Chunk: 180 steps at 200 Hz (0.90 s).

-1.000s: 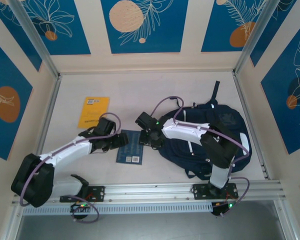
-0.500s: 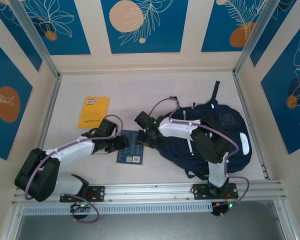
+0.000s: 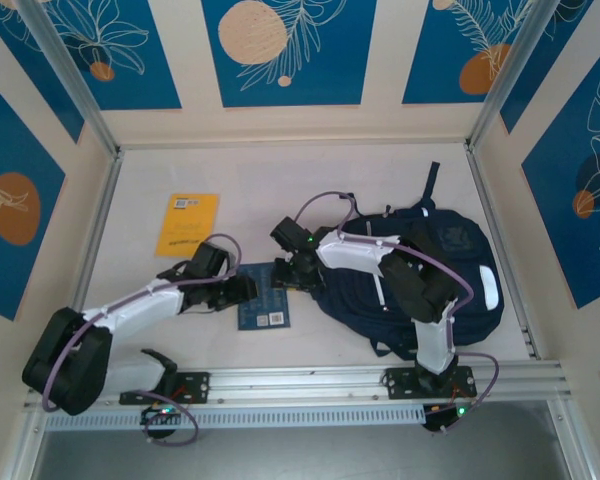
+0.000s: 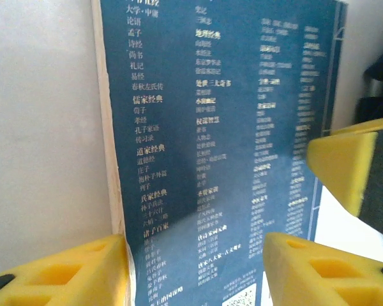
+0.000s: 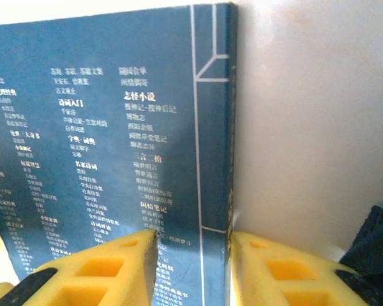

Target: Pack books, pencil case, and school supplies into a backpack

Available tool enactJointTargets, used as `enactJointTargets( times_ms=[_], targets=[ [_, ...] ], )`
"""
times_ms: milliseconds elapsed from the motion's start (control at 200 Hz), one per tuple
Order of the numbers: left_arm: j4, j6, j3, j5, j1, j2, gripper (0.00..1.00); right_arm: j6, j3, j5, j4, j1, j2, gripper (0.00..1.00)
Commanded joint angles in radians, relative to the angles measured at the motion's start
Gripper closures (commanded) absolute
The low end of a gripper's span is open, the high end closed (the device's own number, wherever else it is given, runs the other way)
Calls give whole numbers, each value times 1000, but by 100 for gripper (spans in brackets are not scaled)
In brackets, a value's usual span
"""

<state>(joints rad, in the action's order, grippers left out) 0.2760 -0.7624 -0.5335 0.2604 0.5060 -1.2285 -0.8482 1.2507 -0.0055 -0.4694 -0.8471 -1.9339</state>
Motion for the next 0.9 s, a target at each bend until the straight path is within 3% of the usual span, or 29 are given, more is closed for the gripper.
enactJointTargets(
  times_ms=[0,485,640,895],
  targets=[
    [78,17,-11,-55,-2,38,43,75,45,-21,-46,0,-17,63],
    [-50,9,10,-1,-1,-105,44,89,58,-105,-19,-41,-94,61],
    [-53,11,5,9,-2,-108,44,56,35,-232,64,-33,-23,62],
    [-47,12,6,8,-2,-102,46,-26,-87,-337,214,-6,141,62]
  ],
)
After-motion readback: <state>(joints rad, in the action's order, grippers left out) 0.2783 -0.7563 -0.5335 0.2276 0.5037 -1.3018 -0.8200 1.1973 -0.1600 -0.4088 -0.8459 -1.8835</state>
